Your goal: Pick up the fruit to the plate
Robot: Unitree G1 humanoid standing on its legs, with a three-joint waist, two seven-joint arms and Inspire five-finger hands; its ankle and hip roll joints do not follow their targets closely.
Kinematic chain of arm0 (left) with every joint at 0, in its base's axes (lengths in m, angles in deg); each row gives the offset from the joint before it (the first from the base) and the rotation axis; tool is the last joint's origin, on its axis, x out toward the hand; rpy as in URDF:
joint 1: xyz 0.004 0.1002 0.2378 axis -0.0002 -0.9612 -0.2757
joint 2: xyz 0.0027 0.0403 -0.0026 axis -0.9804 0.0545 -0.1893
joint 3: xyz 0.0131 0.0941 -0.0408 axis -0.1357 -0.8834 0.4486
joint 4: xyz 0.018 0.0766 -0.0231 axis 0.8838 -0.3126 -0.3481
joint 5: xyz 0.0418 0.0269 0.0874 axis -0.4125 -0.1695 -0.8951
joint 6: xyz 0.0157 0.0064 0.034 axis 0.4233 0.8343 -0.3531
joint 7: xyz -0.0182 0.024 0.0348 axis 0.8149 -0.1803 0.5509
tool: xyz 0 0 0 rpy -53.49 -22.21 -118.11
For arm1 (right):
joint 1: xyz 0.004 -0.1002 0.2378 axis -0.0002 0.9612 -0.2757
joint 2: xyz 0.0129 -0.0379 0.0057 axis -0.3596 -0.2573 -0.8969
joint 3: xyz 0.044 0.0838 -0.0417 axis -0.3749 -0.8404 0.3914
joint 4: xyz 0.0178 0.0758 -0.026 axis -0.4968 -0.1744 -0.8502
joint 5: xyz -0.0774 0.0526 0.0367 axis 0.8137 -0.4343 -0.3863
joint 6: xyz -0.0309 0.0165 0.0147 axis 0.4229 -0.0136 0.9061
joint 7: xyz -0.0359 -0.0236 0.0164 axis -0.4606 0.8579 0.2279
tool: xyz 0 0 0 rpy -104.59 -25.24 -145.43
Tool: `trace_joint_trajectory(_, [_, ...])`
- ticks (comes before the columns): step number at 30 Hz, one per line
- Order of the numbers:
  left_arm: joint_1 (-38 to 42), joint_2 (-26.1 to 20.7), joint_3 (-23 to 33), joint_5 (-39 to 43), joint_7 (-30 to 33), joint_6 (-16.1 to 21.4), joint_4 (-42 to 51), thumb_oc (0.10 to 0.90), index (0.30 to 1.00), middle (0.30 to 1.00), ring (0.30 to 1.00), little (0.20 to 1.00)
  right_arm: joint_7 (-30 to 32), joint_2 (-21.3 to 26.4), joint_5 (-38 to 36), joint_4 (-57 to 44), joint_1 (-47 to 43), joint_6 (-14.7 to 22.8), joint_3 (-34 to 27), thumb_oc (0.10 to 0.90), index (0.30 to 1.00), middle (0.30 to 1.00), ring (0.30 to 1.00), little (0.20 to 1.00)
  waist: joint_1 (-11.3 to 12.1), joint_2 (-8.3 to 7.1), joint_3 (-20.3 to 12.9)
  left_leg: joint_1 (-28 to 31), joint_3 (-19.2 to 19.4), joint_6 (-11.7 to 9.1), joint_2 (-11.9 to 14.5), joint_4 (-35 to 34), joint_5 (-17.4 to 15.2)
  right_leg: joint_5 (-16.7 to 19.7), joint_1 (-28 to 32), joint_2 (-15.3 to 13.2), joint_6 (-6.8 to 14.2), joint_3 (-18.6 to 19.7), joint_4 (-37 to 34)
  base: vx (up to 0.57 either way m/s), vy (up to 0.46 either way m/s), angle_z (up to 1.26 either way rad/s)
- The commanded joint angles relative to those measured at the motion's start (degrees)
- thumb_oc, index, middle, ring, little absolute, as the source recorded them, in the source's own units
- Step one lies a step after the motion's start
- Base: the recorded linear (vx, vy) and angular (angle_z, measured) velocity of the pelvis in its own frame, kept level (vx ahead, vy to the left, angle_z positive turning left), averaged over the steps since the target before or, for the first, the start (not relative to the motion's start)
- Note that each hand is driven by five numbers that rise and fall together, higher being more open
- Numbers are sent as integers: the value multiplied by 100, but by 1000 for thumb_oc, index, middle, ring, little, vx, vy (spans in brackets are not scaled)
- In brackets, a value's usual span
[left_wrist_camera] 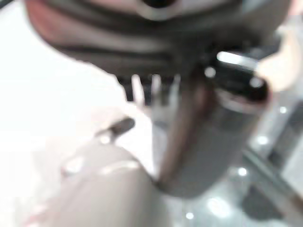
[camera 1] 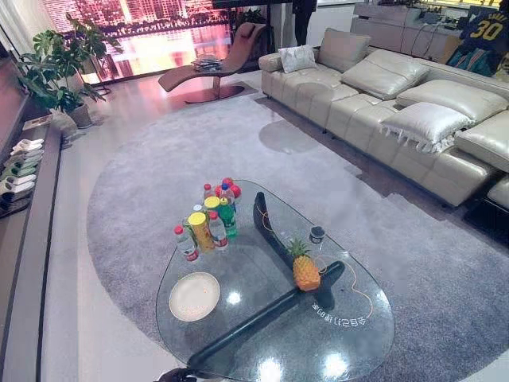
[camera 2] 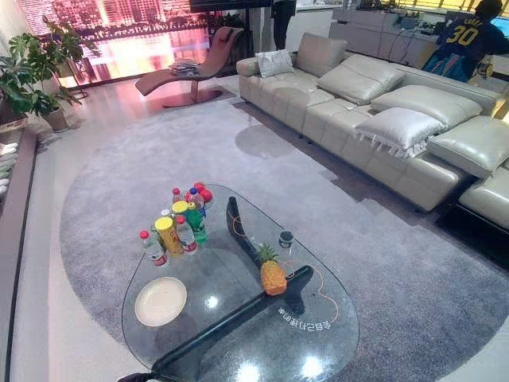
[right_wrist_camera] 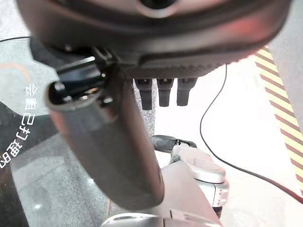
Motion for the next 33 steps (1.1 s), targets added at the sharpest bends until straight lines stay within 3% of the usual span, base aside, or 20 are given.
trace_joint_trajectory(1, [436,-137,139,7,-124,46,-440,800,900,900,900,900,160,109,7,210,-363,43,34,800,900,900,900,900,153,-100,188,147,-2,-213,427,5,-147,638,-278,-490,258,-391,-6,-191,-59,-22])
trace_joint_trajectory(33, [430,-148,171,63,-88,55,-449,800,900,900,900,900,228,110,-88,278,-381,67,-12,800,900,900,900,900,185,-86,165,245,-83,-186,399,5,-215,586,-160,-499,252,-401,-6,0,0,0])
